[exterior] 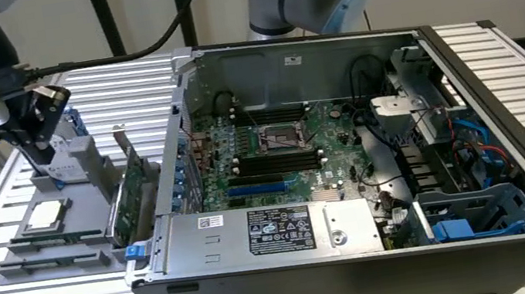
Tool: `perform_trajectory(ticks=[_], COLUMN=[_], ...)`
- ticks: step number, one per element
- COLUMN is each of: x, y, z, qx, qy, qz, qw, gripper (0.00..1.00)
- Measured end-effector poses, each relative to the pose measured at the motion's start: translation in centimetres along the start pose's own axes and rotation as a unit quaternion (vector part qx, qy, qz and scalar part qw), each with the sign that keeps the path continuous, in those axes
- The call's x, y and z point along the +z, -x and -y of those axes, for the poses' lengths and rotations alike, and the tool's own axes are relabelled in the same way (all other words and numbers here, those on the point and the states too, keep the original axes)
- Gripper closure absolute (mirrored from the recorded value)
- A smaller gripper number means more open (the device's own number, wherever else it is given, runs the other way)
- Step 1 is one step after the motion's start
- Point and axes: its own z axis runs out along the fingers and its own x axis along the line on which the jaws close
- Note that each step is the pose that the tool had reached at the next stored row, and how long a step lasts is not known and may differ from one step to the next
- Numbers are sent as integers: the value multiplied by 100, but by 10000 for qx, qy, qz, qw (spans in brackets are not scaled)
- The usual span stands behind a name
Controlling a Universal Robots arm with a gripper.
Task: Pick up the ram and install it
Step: 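Reach for the ram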
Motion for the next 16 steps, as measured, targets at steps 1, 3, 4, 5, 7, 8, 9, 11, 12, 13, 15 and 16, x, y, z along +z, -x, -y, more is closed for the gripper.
perform_trajectory(ticks=[1,3,4,5,7,8,9,11,12,13,15,16], x=[14,42,55,69,95,109,122,146,161,176,204,217], y=[-41,-123,-164,-206,-293,-337,-382,-471,-518,-562,-652,-692], z=[12,36,47,59,80,90,98,111,116,120,128,131], qx=[0,0,0,-1,0,0,0,0,0,0,0,-1], qy=[0,0,0,0,0,0,0,-2,-3,-4,-4,-4], qz=[-1,-2,-3,-3,-4,-4,-4,-5,-5,-5,-6,-7], qw=[10000,10000,10000,10000,10000,10000,10000,10000,10000,10000,10000,10000], gripper=[100,100,100,100,100,100,100,100,100,100,100,100])
